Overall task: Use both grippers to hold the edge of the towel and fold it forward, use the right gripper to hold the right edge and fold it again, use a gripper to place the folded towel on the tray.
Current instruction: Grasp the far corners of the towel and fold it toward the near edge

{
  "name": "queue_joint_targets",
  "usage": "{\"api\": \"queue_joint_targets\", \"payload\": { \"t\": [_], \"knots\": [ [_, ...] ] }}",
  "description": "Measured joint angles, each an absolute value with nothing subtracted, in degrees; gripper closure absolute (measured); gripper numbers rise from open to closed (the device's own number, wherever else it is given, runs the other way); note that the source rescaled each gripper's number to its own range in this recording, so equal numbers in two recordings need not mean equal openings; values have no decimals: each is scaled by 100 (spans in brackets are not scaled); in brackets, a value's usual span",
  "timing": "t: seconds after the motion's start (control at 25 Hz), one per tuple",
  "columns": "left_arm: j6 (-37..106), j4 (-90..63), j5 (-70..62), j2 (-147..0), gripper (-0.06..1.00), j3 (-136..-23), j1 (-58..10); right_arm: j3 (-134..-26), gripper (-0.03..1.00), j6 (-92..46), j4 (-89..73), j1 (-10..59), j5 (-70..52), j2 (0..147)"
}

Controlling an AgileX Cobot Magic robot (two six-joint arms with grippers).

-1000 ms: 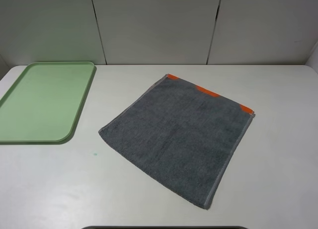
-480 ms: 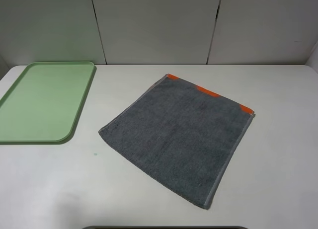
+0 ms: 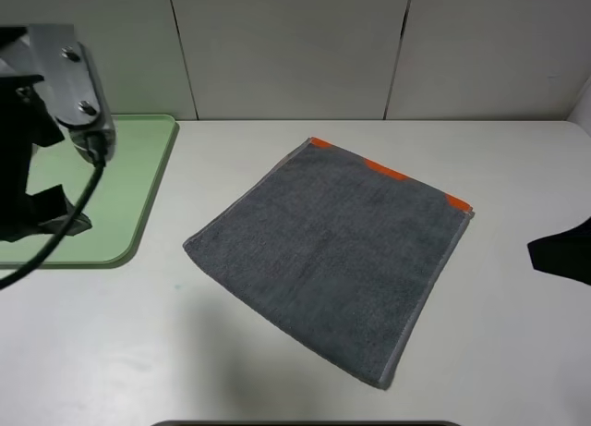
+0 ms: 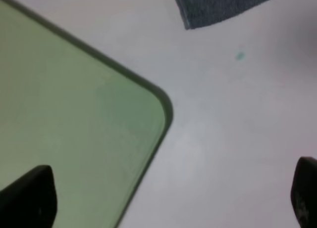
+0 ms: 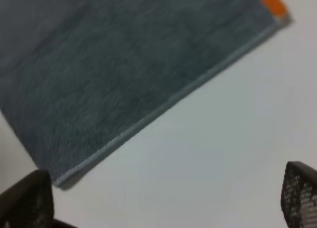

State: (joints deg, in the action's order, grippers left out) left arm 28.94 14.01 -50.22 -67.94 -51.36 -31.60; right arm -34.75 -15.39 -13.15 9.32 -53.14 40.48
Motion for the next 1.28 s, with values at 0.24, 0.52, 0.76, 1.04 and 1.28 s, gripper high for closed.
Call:
{"api": "queue_joint_targets", "payload": {
  "t": [0.24,0.52,0.76,1.04,1.28],
  "knots": [
    [3900,1410,-4942,-7823,1,-5136,-3160,-3475,-3,-1875,-1297,1420,-5123,4848],
    [5107,1053,-4590,-8586,5,-5140,-3160,-3475,-3,-1992,-1295,1739,-5045,5120],
    [5336,835,-3458,-8832,5,-5140,-3160,-3475,-3,-1997,-1301,1801,-4999,5131],
    [5337,836,-2420,-8968,5,-5140,-3160,-3475,-3,-1997,-1301,1801,-4907,5131],
    [5320,836,-2177,-9319,1,-5140,-3160,-3475,-3,-1997,-1316,1801,-4701,5131]
  ]
}}
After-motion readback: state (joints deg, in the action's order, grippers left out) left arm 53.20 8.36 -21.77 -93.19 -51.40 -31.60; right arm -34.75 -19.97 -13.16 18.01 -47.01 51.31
